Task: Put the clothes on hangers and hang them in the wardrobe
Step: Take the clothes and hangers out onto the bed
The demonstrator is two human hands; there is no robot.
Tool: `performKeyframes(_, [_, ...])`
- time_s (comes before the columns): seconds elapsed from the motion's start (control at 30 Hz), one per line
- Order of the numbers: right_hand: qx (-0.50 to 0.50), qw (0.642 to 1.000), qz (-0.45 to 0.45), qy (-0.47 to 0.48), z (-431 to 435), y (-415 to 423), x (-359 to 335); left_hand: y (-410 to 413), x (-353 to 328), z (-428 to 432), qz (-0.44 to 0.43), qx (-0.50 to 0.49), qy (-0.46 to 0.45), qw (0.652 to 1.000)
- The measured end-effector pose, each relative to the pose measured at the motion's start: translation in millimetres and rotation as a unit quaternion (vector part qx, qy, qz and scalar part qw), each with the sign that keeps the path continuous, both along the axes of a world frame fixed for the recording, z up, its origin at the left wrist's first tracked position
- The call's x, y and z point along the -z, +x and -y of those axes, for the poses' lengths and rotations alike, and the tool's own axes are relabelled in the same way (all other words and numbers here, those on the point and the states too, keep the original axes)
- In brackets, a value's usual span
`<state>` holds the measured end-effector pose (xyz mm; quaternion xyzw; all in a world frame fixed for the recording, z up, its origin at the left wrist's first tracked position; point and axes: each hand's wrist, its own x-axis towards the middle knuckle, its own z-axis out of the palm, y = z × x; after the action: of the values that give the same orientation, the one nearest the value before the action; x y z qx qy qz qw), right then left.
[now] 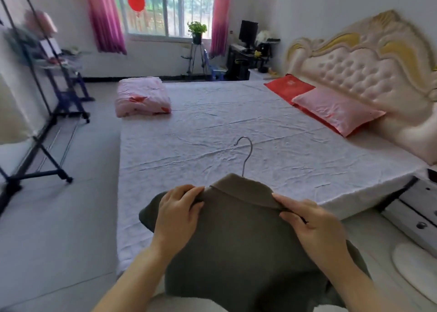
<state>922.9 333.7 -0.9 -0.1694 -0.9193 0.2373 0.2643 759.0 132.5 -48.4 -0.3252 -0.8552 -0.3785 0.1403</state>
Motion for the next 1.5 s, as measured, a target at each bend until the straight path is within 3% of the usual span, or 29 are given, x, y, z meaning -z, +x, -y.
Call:
performKeyframes(0.17, [-0.099, 0.995, 0.027, 0.01, -18.1, -92.6, 3.3, -41.9, 2.9, 10.0, 0.011, -0.104, 0.0, 0.994])
performKeyframes(0.43, [-0.198, 0.979, 0.05, -0.009, -8.9, -222.2, 38.3, -117.3, 33.4, 46.3, 0.057, -0.185, -0.008, 0.981])
performKeyframes(0.93, [-0.214, 0.957, 0.187, -0.061, -7.4, -417.0, 112.7, -291.4, 98.6, 61.6, 0.192, -0.178, -0.077, 0.962])
performKeyframes(1.17, [-0.221, 0.946, 0.214, -0.098, -38.0, -500.9, 152.7, -339.1, 124.1, 40.3, 0.237, -0.21, -0.114, 0.941])
performKeyframes(1.5, [-0.226, 0.902, 0.363, -0.062, -74.5, -616.8, 213.2, -384.4, 160.4, -3.1, 0.287, -0.236, -0.131, 0.919])
